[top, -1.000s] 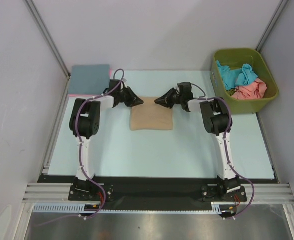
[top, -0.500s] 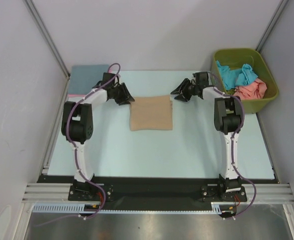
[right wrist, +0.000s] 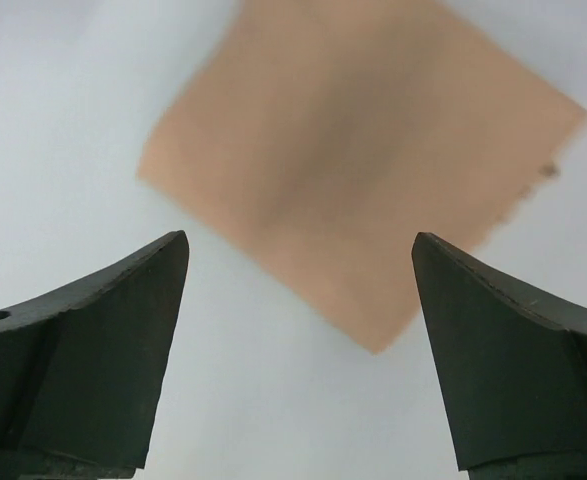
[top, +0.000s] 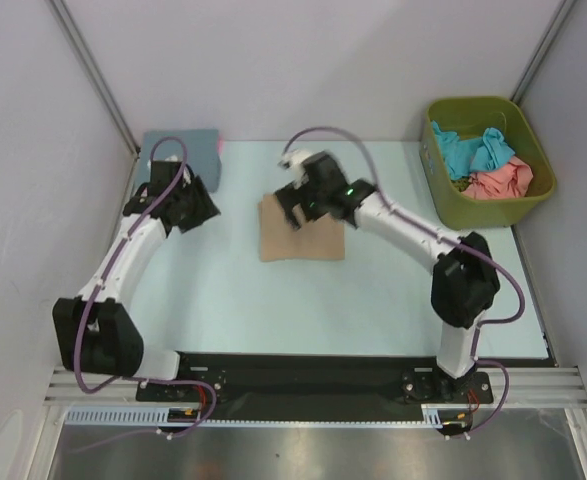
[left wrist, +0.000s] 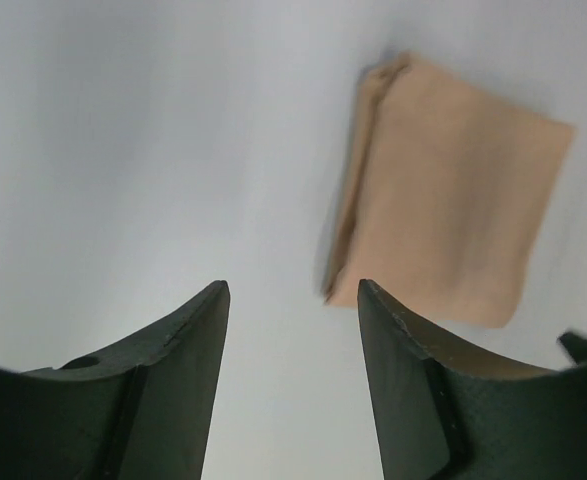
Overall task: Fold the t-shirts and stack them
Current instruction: Fold the tshirt, then neatly place the folded tshirt to the corner
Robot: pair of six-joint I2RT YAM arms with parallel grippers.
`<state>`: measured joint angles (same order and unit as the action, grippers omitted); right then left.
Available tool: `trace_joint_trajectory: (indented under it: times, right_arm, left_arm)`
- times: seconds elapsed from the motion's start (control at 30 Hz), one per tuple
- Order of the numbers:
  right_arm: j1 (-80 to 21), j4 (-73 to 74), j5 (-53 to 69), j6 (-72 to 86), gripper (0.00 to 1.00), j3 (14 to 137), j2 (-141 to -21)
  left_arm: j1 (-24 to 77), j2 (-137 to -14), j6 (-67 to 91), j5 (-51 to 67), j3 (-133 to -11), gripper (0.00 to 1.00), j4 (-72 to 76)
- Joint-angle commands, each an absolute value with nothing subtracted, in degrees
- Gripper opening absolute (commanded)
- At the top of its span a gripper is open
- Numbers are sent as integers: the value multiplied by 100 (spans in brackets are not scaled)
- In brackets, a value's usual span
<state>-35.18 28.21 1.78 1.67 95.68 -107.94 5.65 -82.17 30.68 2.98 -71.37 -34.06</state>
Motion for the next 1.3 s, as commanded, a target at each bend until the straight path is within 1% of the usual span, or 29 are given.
trace_joint_trajectory:
  times: [0.0, 0.07, 0.1, 0.13, 0.17, 0.2, 0.27, 0.33, 0.37, 0.43, 0.57, 0.73, 0.77, 0.9, 0.97, 1.0, 1.03, 1.07, 1.13, 1.17, 1.2, 1.27]
  right_arm:
    - [-4603, 2262, -1194, -1659, 98, 8862, -10512]
    - [-5225, 1804, -1564, -2552, 100, 8273, -10416]
    - [-5377, 1367, -1556, -2993, 100, 8044, -10319]
    - [-5509, 1180, -1295, -3441, 100, 7511, -10257]
    - [-5807, 969, -1275, -4159, 100, 7271, -10222]
    - [-5897, 453, -1353, -4314, 100, 7103, -10256]
    - [-5994, 552, -1529, -4211, 100, 7232, -10458]
    - [-6047, 650, -1599, -4236, 99, 7365, -10740]
    - [-6082, 320, -1652, -4341, 99, 7191, -10784]
    - [-6205, -147, -1810, -4754, 99, 7041, -10950]
    - [-6231, -482, -2038, -5000, 96, 7251, -11442]
    - [-6196, -518, -1872, -5229, 93, 7496, -11794]
    - [-6170, -536, -1907, -5229, 92, 7558, -11952]
    - [-6021, -597, -1986, -5168, 88, 7734, -12181]
    - [-5951, -537, -1899, -5133, 77, 7874, -12234]
    - [-5915, -475, -1881, -5089, 68, 7971, -12313]
    - [-5880, -422, -1890, -5028, 33, 8050, -12340]
    - [-5828, -404, -1846, -4975, 27, 8129, -12357]
    - [-5783, -396, -1784, -4966, 28, 8182, -12392]
    - [-5775, -343, -1784, -4957, 29, 8226, -12393]
    - [-5766, -299, -1749, -4914, 29, 8287, -12393]
    - [-5757, -168, -1697, -4852, 28, 8349, -12314]
  left_arm:
    - [466, -7631, 3533, -325, -6470, 60, -4095]
    - [466, -7103, 3708, -352, -5980, 60, -4270]
    - [466, -6867, 3744, -325, -5785, 60, -4280]
    - [457, -6438, 3788, -325, -5435, 60, -4289]
    - [440, -6190, 3858, -377, -5284, 60, -4306]
    - [422, -5979, 3893, -482, -5160, 60, -4350]
    - [247, -5400, 3929, -571, -4914, 62, -4473]
    - [71, -5134, 3911, -493, -4817, 64, -4631]
    - [-147, -5020, 3885, -431, -4808, 64, -4693]
    - [-263, -4957, 3876, -255, -4825, 64, -4868]
    - [-395, -4782, 3893, -123, -4764, 64, -4896]
    - [-527, -4737, 3911, -44, -4711, 64, -4887]
    - [-562, -4763, 3929, 121, -4711, 64, -4861]
    - [-633, -4992, 3955, 342, -4737, 64, -4808]
    - [-676, -5159, 3955, 483, -4772, 64, -4729]
    - [-694, -5220, 3955, 544, -4781, 64, -4685]
    - [-755, -5299, 3972, 597, -4781, 64, -4589]
    - [-782, -5465, 4007, 667, -4773, 65, -4527]
    - [-852, -5712, 4130, 1036, -4703, 66, -4265]
    - [-861, -5835, 4200, 1150, -4685, 71, -4176]
    - [-853, -6210, 4227, 1395, -4676, 75, -4097]
    - [-861, -6616, 4324, 1669, -4667, 77, -3737]
